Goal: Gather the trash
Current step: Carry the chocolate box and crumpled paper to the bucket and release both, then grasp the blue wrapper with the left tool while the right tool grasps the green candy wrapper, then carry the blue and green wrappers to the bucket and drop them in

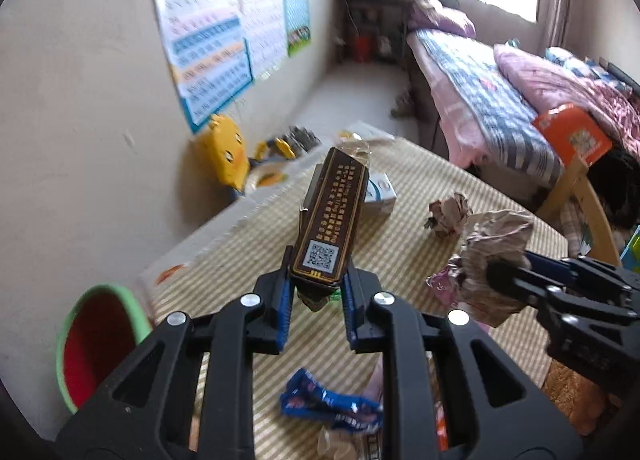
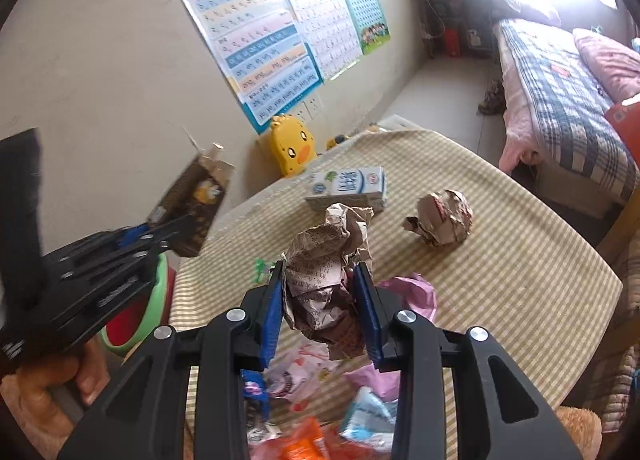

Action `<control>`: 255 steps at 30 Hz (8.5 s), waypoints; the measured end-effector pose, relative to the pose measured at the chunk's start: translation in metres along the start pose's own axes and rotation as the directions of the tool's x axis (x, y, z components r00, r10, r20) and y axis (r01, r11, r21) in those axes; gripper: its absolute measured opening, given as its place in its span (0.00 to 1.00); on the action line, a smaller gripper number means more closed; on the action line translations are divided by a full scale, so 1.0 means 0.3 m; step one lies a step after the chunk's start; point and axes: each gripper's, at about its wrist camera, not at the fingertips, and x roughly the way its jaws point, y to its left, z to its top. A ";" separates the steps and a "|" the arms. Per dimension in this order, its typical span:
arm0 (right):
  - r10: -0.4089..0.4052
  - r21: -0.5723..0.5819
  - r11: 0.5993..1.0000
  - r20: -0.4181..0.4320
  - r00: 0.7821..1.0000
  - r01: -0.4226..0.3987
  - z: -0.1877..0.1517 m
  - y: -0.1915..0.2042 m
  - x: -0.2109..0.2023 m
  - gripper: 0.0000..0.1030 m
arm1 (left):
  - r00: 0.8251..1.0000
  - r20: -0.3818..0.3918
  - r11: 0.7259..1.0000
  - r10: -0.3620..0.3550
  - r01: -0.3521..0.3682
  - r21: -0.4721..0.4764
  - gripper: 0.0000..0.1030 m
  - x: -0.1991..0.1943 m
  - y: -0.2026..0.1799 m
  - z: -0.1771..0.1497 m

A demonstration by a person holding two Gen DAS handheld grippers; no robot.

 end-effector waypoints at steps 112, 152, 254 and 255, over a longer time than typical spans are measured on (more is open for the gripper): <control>-0.093 -0.008 0.996 -0.076 0.993 0.093 -0.038 -0.001 0.033 0.56 | 0.976 -0.203 0.945 -0.081 0.010 -0.327 0.94 0.029 0.211 -0.344; -0.055 0.066 0.996 -0.173 0.983 0.067 -0.152 -0.096 0.135 0.56 | 0.930 -0.362 0.971 -0.073 -0.016 -0.237 0.55 0.283 0.087 -0.394; 0.223 -0.303 0.913 -0.188 0.956 -0.273 -0.025 0.793 0.337 0.17 | 0.923 -0.116 0.829 0.367 -0.381 -0.410 0.15 -0.107 0.756 -0.396; 0.227 -0.309 0.909 -0.192 0.955 -0.279 -0.024 0.809 0.346 0.17 | 0.920 -0.127 0.823 0.370 -0.388 -0.416 0.15 -0.099 0.775 -0.404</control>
